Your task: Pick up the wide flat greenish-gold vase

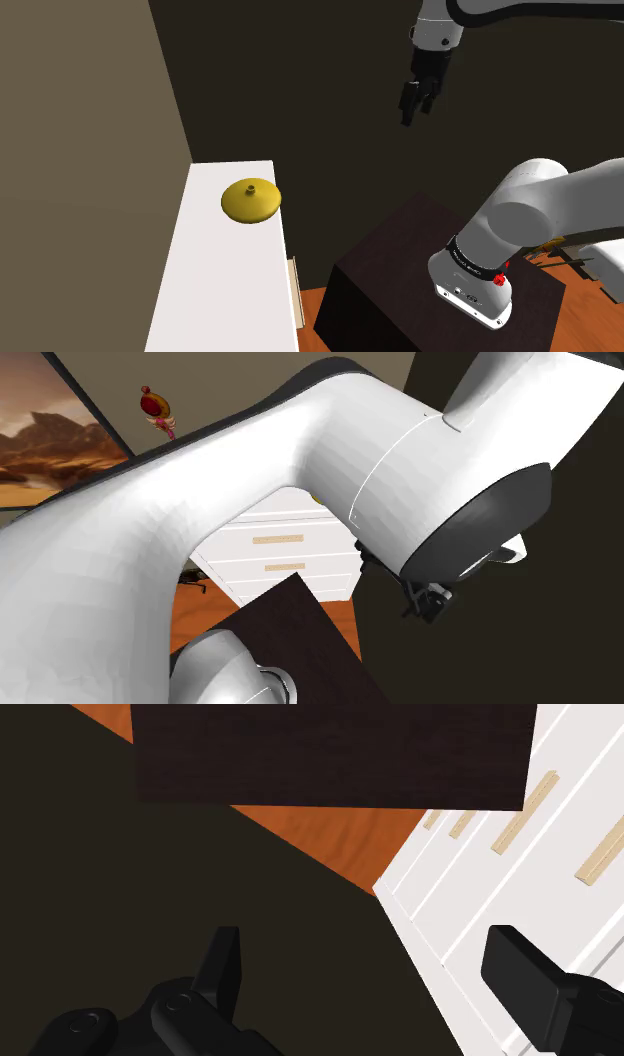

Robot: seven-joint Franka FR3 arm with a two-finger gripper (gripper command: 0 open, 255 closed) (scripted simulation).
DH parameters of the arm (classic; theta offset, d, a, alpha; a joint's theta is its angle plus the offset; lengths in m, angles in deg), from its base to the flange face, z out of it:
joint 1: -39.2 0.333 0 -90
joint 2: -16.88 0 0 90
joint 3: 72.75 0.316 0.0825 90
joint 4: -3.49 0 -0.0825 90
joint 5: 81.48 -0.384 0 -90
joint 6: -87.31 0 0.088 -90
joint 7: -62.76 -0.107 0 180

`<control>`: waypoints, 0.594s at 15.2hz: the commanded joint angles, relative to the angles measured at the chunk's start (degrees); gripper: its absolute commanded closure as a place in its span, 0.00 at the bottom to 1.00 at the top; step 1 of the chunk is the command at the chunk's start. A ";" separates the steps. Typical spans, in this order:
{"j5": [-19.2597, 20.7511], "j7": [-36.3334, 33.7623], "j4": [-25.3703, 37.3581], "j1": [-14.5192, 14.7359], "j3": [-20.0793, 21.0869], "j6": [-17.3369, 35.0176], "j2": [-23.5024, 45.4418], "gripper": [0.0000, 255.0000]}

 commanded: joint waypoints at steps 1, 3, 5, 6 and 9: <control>0.00 0.00 0.00 0.00 0.00 0.00 0.00 0.00; -1.88 -2.37 -0.55 0.90 1.88 2.71 1.58 0.00; -3.63 -4.67 -0.81 1.75 3.79 5.50 3.45 0.00; -4.45 -5.81 -0.83 2.16 4.74 6.91 4.49 0.00; -6.62 -9.15 -0.46 3.31 7.57 11.17 8.02 0.00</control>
